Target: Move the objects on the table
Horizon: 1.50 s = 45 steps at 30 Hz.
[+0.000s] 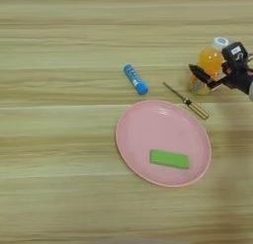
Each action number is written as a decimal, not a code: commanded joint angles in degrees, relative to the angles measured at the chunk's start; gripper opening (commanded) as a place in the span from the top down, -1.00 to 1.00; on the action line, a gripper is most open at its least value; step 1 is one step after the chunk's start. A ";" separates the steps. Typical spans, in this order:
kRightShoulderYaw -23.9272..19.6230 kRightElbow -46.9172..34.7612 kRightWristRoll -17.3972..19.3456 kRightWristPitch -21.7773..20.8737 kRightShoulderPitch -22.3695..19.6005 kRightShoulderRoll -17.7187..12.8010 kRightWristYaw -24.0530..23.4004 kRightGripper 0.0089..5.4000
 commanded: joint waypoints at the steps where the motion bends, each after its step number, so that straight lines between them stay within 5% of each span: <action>1: -1.44 -2.57 1.36 -1.28 -6.48 -2.80 -2.67 -0.99; 22: -5.20 -4.22 5.21 -5.45 -7.35 -2.39 -0.78 -0.99; 32: -8.93 -9.94 13.10 -9.32 -6.72 -0.58 7.06 -0.99; 38: -10.04 -26.08 21.69 -9.44 -3.05 2.55 13.50 -0.99; 45: -3.86 -53.27 25.56 0.46 6.19 8.63 11.45 -0.99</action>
